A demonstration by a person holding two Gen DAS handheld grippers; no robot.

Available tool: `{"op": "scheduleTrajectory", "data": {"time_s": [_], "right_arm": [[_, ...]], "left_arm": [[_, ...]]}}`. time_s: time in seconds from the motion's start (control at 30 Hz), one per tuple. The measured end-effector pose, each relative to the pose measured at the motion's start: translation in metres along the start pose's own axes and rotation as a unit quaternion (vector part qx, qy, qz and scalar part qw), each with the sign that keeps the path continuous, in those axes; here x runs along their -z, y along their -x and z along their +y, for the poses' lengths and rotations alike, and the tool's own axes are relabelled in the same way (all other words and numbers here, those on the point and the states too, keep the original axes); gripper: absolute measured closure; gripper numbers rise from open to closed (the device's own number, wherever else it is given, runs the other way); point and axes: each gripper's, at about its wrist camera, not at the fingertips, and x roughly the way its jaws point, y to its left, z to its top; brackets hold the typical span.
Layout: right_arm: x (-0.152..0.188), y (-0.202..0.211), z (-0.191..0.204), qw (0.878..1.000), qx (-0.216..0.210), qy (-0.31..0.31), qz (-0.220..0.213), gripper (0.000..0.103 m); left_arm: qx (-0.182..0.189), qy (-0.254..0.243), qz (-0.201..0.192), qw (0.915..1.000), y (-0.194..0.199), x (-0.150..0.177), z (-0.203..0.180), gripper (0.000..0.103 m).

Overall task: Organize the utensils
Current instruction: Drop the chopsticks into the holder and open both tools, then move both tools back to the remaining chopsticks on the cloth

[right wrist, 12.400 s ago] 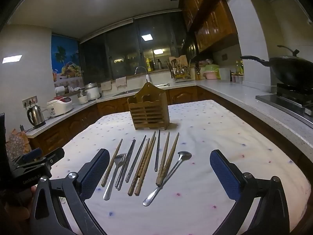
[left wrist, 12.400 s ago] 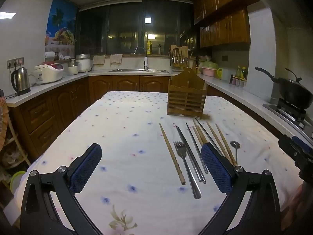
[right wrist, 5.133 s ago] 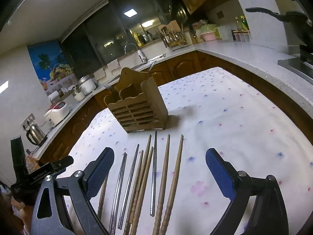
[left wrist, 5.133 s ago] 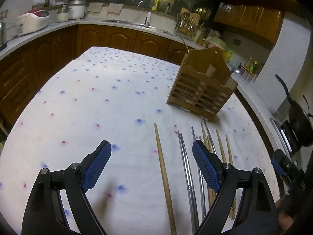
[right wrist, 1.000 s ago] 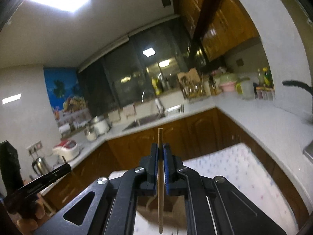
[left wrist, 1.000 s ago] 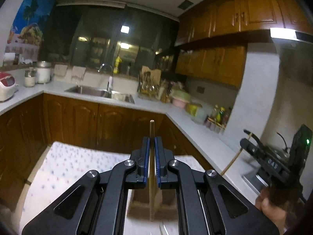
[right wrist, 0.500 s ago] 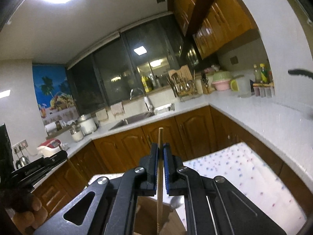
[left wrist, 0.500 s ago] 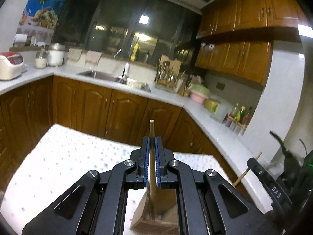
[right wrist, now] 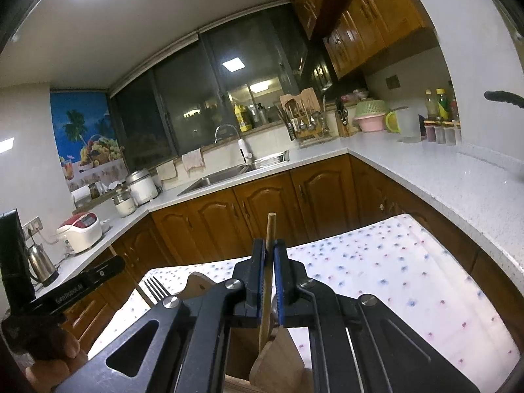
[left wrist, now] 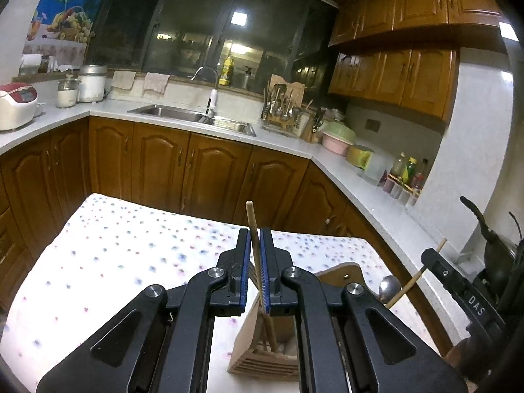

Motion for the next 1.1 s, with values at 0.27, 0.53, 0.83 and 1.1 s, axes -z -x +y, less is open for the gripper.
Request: {"op": "scheduleTrajectory", "data": {"time_s": [0.27,0.53,0.83,1.1], "right_arm": [[-0.008,-0.001,-0.006,1.0,-0.011,-0.015,0.012,0.076],[-0.016,0.034,-0.013,0.998,-0.035,-0.043,-0.015,0.023],[0.017,0.086,-0.023,0.997,-0.047,-0.058,0.005,0.009],[0.068,0.125,-0.031,0.995,-0.045,-0.057,0.069,0.009]], "left_arm": [[0.023,0.008,0.015,0.9996,0.012,-0.007,0.001,0.08],[0.01,0.031,0.002,0.9995,0.056,0.001,0.011,0.027],[-0.003,0.046,0.044,0.9979,0.099,0.051,0.023,0.023],[-0.014,0.061,0.099,0.9931,0.122,0.106,0.031,0.023]]}}
